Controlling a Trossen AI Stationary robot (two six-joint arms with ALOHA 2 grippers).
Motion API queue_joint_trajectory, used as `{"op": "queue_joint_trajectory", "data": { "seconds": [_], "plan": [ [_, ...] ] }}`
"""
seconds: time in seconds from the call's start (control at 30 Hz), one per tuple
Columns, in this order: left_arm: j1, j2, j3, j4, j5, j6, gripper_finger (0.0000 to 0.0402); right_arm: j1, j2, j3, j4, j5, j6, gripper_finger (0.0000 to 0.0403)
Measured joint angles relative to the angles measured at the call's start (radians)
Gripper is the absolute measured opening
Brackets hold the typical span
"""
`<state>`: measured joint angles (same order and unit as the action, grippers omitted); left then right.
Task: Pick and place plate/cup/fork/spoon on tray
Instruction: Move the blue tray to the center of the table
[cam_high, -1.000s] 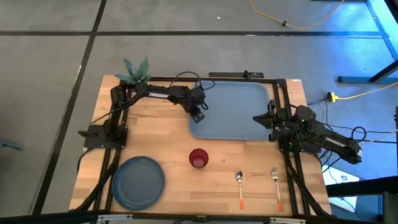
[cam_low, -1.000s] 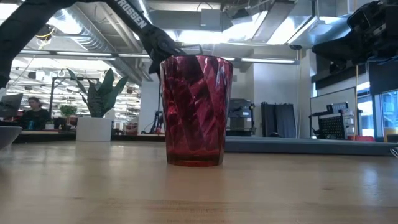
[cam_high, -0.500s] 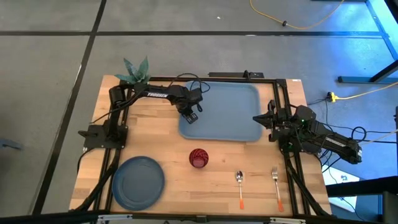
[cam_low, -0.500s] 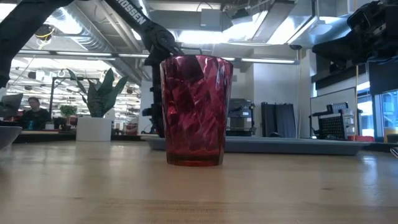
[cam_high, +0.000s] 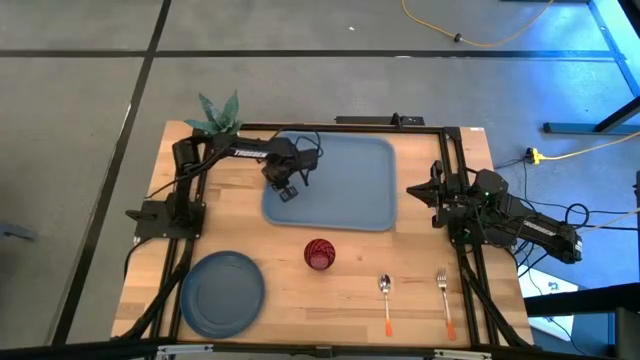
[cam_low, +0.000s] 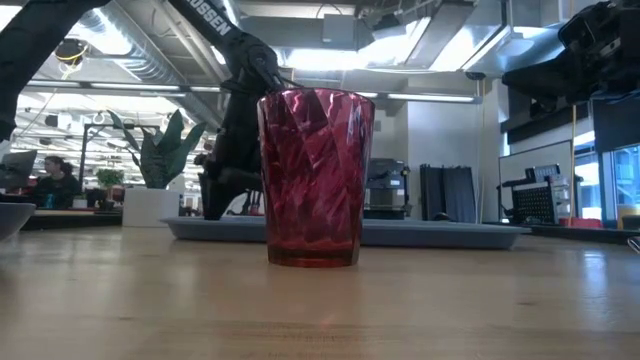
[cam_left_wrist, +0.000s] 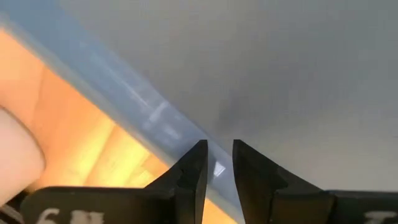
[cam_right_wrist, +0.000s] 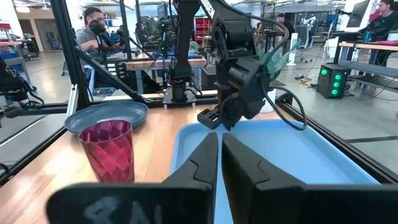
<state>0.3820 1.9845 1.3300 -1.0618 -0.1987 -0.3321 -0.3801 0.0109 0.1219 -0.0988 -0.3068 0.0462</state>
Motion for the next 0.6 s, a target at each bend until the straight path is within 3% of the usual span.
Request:
{"op": "queue_joint_trajectory", "data": {
  "seconds": [0.2, 0.37, 0.6],
  "plan": [
    [-0.006, -0.005, 0.0, 0.01, 0.006, -0.002, 0.0069, 0.0, 0.0, 0.0, 0.0, 0.0, 0.0, 0.0025],
    [-0.003, -0.099, 0.024, 0.054, 0.008, 0.009, 0.0069, 0.0, 0.0, 0.0, 0.0, 0.0, -0.001, 0.0025],
    [0.035, -0.152, 0.031, 0.372, -0.054, 0.127, 0.0069, 0.0, 0.0, 0.0, 0.001, 0.0, -0.005, 0.0025]
  ]
}}
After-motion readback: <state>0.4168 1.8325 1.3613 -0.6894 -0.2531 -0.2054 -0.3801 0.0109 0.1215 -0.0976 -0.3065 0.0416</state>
